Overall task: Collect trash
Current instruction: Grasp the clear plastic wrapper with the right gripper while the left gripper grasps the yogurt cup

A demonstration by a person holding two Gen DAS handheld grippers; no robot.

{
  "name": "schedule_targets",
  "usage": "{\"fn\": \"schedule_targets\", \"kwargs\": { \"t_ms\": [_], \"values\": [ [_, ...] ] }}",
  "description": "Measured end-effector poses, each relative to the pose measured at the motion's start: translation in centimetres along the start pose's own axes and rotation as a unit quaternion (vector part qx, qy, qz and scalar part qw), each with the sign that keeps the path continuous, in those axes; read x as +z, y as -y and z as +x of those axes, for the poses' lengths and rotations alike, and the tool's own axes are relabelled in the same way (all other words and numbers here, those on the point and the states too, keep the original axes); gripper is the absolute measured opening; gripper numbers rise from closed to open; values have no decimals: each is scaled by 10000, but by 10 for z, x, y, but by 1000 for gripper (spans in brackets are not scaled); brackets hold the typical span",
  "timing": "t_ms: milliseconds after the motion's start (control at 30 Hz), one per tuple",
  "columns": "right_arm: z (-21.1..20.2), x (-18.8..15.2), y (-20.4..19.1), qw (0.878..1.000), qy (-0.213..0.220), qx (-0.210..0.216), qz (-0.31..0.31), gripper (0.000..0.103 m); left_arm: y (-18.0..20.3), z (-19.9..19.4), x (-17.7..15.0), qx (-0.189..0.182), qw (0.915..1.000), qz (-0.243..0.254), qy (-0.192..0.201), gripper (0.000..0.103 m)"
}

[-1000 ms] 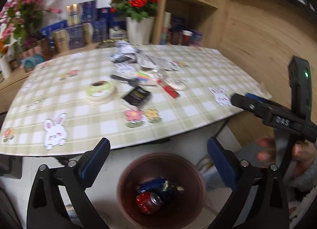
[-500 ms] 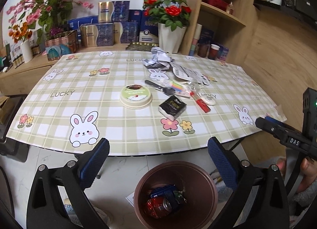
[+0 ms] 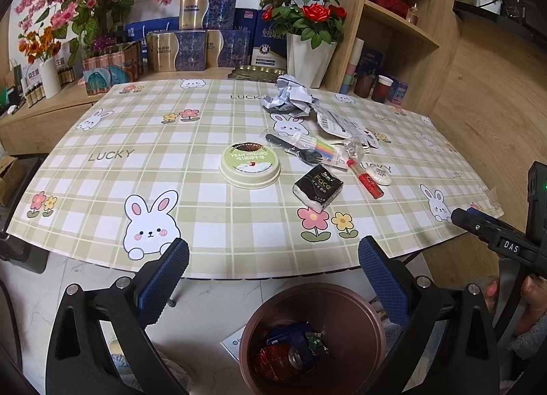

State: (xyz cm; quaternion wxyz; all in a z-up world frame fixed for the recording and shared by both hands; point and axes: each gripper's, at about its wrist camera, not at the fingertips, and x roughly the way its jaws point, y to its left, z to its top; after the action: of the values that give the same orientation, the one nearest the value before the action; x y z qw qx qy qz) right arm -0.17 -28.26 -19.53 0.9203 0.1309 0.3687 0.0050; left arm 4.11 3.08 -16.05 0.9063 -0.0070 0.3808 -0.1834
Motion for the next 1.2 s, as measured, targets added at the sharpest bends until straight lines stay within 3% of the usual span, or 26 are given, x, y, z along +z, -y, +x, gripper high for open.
{"fn": "schedule_targets", "kwargs": {
  "t_ms": [567,867,1100,1200],
  "values": [
    [48,13,11,9993,-347,-76,-90,97,-12,53,22,-79,9997,-16,-221,97],
    [79,48,12,9986,-491,-137,-159,97,-23,86,44,-58,9995,-80,-306,97],
    [111,77,-17,9954,-416,-335,-798,97,-26,108,55,-138,9992,-98,-371,97],
    [131,92,-26,9965,-418,-159,-704,95,-27,116,60,-149,9991,-110,-390,97]
  ]
}}
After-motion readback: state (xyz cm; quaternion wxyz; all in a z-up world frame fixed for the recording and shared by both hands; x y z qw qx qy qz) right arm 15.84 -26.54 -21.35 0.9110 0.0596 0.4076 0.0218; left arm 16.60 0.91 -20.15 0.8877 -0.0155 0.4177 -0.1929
